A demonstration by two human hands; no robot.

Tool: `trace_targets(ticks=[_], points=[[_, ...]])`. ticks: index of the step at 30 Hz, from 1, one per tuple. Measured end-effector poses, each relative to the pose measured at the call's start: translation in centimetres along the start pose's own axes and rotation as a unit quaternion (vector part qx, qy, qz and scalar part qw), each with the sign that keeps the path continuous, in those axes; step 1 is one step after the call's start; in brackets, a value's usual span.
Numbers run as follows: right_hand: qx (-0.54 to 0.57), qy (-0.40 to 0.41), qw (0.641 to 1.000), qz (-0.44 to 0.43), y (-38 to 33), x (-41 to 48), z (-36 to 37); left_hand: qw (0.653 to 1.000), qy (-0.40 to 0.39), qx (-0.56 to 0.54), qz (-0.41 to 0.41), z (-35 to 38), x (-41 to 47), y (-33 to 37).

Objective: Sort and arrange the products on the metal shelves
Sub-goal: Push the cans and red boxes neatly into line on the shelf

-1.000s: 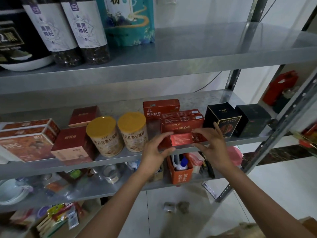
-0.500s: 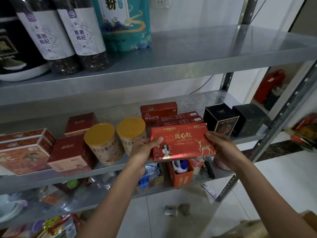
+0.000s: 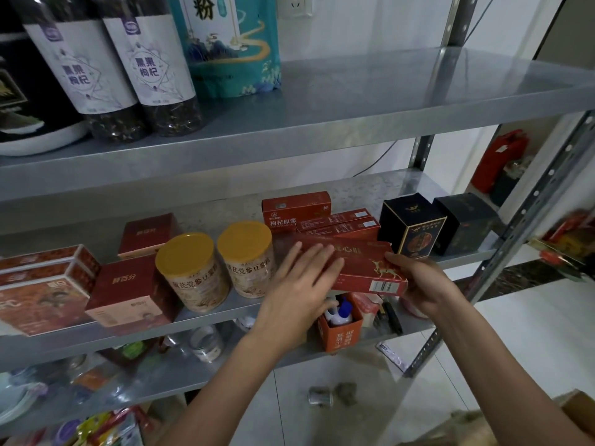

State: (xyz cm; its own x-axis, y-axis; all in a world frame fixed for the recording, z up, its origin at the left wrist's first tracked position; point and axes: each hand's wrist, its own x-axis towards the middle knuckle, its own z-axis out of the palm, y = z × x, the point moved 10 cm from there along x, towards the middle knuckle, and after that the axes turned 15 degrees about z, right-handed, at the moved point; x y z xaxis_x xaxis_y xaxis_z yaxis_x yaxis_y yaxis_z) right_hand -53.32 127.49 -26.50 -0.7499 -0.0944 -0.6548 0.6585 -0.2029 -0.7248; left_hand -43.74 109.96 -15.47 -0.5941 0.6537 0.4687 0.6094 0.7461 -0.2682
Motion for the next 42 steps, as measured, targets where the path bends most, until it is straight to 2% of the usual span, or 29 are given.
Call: trace_targets(ticks=[3,5,9,11,13,15,17,20,23,26,30,33,40,42], points=[[-0.003,-0.013,1.0,0.008,0.2,-0.5,0.7,0.999,0.046,-0.008,-0.013,-0.7,0.0,-0.2],[-0.047,-0.021,0.999,-0.002,0.0,-0.8,0.9,0.996,0.078,-0.037,-0.035,-1.3,-0.1,-0.8],[-0.122,-0.009,0.988,-0.099,-1.8,-1.5,0.8,0.968,0.056,-0.185,-0.159,-0.4,-1.1,-3.9],[-0.147,-0.058,0.977,-0.145,-2.5,-2.5,1.9,0.932,0.031,-0.27,-0.241,1.1,-2.1,-5.2],[-0.197,-0.096,0.962,-0.163,-2.5,-3.2,3.0,0.87,0.016,-0.375,-0.319,2.7,-3.1,-6.1],[-0.194,-0.09,0.96,-0.18,-3.0,-3.5,2.8,0.803,0.015,-0.479,-0.355,3.9,-3.4,-6.3],[-0.14,-0.087,0.97,-0.176,-3.3,-3.3,2.2,0.755,0.027,-0.542,-0.368,4.2,-3.4,-6.3],[-0.116,-0.076,0.977,-0.16,-3.0,-2.6,1.8,0.718,0.089,-0.576,-0.381,3.5,-3.6,-6.9],[-0.081,-0.075,0.986,-0.123,-2.0,-1.4,1.2,0.649,0.147,-0.608,-0.433,3.6,-5.0,-7.5],[-0.027,-0.072,0.994,-0.084,-1.0,-0.4,0.4,0.605,0.144,-0.637,-0.455,4.7,-6.0,-6.5],[0.0,-0.054,0.997,-0.055,0.1,0.5,-0.4,0.583,0.136,-0.646,-0.474,5.5,-6.4,-5.5],[-0.001,-0.038,0.998,-0.041,0.6,1.0,-0.9,0.587,0.14,-0.636,-0.481,5.2,-6.2,-5.8],[-0.084,-0.039,0.995,-0.041,1.0,1.3,-0.6,0.636,0.155,-0.599,-0.461,3.8,-5.6,-6.6],[-0.104,-0.068,0.99,-0.066,0.2,0.5,0.0,0.672,0.146,-0.588,-0.426,3.3,-5.1,-6.6]])
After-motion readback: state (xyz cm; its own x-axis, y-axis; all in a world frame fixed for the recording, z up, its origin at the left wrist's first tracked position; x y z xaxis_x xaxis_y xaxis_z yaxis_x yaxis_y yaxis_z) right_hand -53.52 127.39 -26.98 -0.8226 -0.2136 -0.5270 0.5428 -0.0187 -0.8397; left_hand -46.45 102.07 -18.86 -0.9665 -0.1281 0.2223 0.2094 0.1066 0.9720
